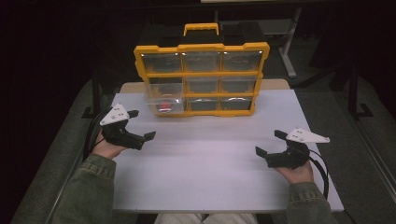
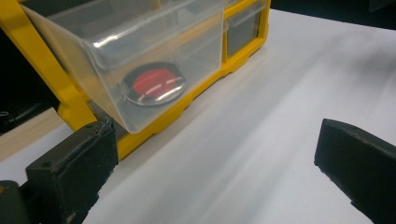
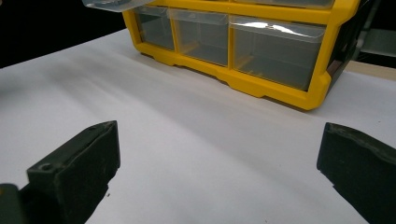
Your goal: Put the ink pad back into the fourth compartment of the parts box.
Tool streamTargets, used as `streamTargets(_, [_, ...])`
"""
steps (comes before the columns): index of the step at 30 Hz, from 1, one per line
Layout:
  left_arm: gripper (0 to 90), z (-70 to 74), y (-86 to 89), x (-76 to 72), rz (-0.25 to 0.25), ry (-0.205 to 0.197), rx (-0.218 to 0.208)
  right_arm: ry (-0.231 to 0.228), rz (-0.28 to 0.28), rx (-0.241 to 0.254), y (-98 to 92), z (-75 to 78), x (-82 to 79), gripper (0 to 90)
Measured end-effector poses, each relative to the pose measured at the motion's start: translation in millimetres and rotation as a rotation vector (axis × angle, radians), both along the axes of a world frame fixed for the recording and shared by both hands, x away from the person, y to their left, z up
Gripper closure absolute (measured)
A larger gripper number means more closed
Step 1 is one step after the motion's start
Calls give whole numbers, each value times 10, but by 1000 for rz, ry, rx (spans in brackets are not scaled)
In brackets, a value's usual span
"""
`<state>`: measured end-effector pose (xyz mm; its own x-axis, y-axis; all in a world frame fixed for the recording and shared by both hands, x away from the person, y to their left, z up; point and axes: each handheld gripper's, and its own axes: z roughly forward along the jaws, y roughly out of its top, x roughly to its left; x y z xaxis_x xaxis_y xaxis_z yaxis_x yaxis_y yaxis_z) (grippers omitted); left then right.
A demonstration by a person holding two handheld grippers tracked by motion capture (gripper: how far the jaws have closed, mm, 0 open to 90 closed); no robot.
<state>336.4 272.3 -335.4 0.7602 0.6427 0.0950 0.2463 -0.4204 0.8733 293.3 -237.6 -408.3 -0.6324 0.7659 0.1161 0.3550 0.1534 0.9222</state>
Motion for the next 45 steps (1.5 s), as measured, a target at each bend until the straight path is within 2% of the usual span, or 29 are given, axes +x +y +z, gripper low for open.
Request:
streamTargets(17, [0, -305, 166, -135, 27, 39, -32, 3, -1, 2, 2, 0, -3, 0])
streamTargets(24, [0, -382, 206, -160, 35, 51, -43, 2, -1, 6, 4, 1, -16, 0])
streamTargets(33, [0, -524, 269, -268, 79, 33, -71, 0, -6, 18, -16, 12, -34, 0])
streamTargets(40, [0, -568, 348, -313, 118, 11, -120, 1, -9, 30, -32, 11, -43, 0])
streamTargets(45, [0, -608, 416, -332, 143, 4, -128, 4, -12, 37, -40, 3, -60, 0])
